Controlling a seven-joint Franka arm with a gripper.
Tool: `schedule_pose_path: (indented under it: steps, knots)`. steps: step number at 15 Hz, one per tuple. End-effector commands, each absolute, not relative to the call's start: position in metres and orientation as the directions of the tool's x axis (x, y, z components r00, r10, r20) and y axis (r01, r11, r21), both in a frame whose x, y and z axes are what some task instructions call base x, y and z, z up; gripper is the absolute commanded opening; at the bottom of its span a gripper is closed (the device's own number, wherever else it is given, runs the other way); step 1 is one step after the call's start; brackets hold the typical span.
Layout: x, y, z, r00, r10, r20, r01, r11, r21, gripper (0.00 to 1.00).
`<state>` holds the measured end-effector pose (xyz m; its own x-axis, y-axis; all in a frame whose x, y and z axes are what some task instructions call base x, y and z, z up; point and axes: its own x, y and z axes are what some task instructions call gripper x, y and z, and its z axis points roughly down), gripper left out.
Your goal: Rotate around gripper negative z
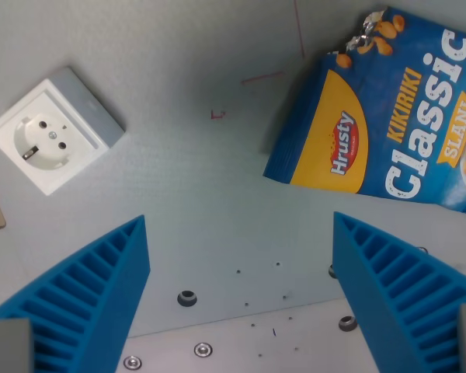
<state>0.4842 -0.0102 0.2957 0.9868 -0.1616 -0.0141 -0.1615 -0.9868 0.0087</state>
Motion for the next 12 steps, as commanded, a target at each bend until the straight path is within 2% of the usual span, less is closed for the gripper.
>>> schedule_pose_path:
  steps: [1,12]
  knots:
    - [0.4843,-0.0104,0.2970,0.999,-0.042,-0.012,-0.042,-0.999,0.007,1.00]
    - [0.4843,-0.0104,0.2970,0.994,0.104,-0.013,0.104,-0.995,0.005,1.00]
